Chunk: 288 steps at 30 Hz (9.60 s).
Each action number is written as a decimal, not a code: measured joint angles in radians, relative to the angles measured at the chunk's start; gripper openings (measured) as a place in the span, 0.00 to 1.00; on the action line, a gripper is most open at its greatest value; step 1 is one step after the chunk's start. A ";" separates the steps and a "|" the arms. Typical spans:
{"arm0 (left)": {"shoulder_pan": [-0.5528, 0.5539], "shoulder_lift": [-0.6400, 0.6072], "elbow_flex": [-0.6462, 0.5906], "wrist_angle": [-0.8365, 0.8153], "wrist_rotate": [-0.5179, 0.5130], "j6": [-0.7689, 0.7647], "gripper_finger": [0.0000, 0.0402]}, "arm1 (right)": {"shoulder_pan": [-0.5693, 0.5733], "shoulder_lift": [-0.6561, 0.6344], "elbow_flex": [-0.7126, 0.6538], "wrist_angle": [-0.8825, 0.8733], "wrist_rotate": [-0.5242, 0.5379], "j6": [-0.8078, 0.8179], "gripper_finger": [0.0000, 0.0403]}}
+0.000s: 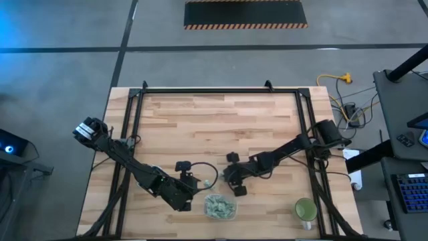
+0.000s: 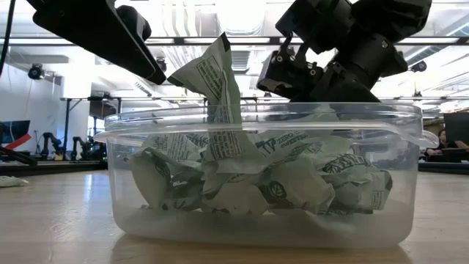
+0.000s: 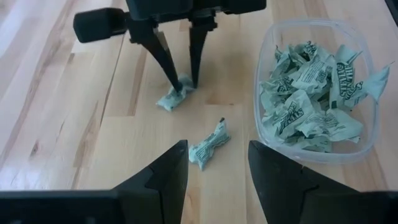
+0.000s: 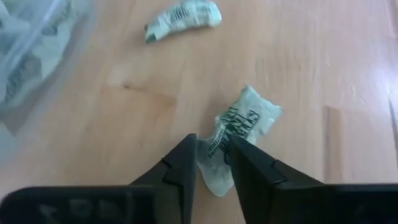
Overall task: Pick and place Stevia / Truvia into bins
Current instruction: Put the stevia packet into the transparent container
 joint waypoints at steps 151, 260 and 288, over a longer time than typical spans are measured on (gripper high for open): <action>-0.073 -0.122 -0.328 0.828 0.111 0.357 0.00 | 0.190 -0.290 -0.004 -0.257 0.092 0.016 0.25; 0.011 -0.233 -0.391 0.001 0.087 -0.237 0.33 | -0.151 0.257 0.476 -0.237 -0.431 -0.239 0.17; 0.011 -0.233 -0.386 0.009 0.088 -0.237 0.33 | -0.154 0.253 0.473 -0.244 -0.402 -0.218 0.02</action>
